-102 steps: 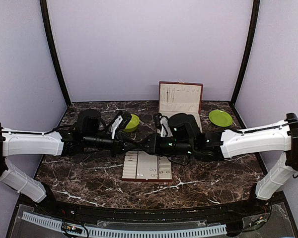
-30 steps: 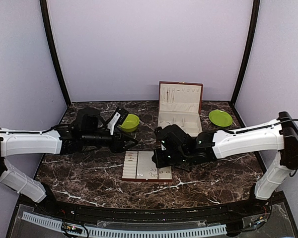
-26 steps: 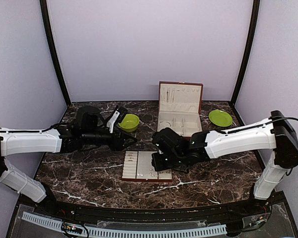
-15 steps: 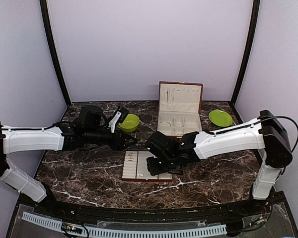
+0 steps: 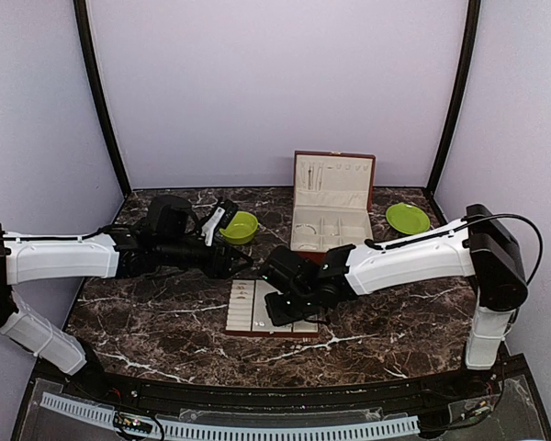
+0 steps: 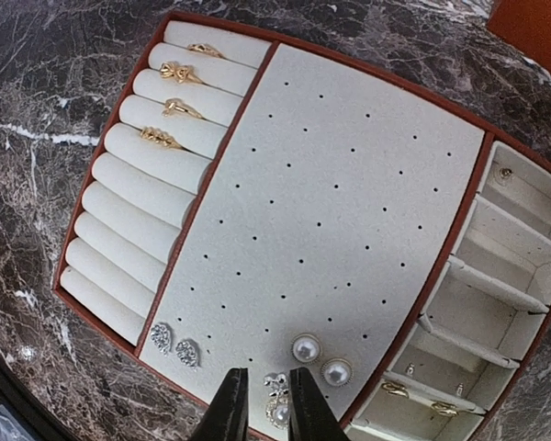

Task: Organize the mixed jewelry
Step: Pick up the earring from the earring holder.

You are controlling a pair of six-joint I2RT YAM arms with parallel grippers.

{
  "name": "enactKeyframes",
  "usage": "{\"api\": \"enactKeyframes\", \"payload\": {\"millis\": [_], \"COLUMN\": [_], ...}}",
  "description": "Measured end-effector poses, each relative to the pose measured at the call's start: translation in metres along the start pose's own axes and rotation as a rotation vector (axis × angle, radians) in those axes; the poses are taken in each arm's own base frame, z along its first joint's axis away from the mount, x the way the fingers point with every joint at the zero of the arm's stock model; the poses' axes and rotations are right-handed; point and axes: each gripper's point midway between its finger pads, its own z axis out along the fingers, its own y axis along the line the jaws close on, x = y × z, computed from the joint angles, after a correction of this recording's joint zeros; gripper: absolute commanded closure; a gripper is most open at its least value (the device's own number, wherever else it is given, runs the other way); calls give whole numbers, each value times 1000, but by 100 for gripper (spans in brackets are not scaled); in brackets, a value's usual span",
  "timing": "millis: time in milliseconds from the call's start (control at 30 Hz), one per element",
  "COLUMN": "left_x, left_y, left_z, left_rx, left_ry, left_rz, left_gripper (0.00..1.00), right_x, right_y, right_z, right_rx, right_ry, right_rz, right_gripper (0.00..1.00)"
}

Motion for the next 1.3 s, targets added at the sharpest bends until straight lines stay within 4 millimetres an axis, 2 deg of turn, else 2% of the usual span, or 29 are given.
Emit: {"api": "enactKeyframes", "payload": {"millis": [433, 933, 1167, 1300], "left_x": [0, -1, -1, -3], "left_y": [0, 0, 2, 3], "left_z": [0, 0, 0, -2], "left_rx": [-1, -2, -10, -22], "left_ry": [0, -1, -3, -11], "left_rz": [-5, -5, -4, 3], "left_gripper": [49, 49, 49, 44], "right_x": [10, 7, 4, 1], "right_y": [-7, -1, -3, -3], "right_z": [7, 7, 7, 6], "right_rx": [37, 31, 46, 49], "right_ry": [36, 27, 12, -1], "right_rz": [-7, -7, 5, 13], "right_gripper": [88, 100, 100, 100]}}
